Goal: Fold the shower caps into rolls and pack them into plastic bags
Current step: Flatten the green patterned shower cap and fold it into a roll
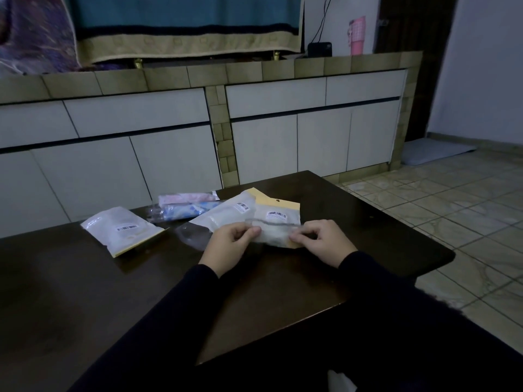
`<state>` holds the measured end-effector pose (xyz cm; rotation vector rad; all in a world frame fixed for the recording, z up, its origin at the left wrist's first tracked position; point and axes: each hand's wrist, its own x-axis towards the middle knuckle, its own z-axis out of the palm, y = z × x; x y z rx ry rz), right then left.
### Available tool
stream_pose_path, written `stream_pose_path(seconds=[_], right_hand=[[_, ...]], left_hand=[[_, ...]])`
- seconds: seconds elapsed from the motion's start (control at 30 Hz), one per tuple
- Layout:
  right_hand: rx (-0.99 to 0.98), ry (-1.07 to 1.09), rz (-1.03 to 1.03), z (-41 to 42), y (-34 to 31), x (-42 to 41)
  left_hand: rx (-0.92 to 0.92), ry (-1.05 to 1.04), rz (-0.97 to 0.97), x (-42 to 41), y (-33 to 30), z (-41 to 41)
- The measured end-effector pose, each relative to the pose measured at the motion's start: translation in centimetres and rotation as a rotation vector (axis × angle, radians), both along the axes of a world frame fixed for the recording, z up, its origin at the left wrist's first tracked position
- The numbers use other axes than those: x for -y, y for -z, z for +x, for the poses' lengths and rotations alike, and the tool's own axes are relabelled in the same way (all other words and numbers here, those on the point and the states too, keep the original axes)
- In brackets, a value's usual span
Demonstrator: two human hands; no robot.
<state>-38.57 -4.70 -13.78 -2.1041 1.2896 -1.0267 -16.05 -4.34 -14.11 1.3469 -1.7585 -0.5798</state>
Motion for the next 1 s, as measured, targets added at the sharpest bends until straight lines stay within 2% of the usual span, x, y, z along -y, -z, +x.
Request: stream_pose_path(seconds=[0.13, 0.27, 0.53, 0.67, 0.8, 0.93, 1.0], right_hand=[[-0.039, 0.051, 0.078, -0.1, -0.3, 0.1], [0.023, 0.139, 0.224, 0.4, -0.5, 0.3], [-0.166, 0.253, 0.190, 1.8, -0.2, 0.7], [-0.100, 0.255, 0.168, 2.1, -0.3, 0.8], [-0.218, 0.384, 0.165, 2.6, -0.1, 1.0], [-0.230, 0.474, 0.222, 2.6, -0.6, 1.3], [-0.296, 0.482, 0.249, 2.8, -0.7, 1.4]], left_hand=[[-0.021, -0.047, 0.097, 0.4, 0.1, -0.5], [0.003, -0.124, 0.111, 0.5, -0.1, -1.5], [0.051, -0.179, 0.087, 0.0, -0.4, -2.3], [0.001, -0.244, 0.096, 0.4, -0.2, -2.1], [0.200, -0.320, 0.107, 0.3, -0.8, -2.8], [0.268, -0.421, 0.105, 0.3, -0.9, -3.7], [0.365, -0.463, 0.062, 0.3, -1.0, -4.0]])
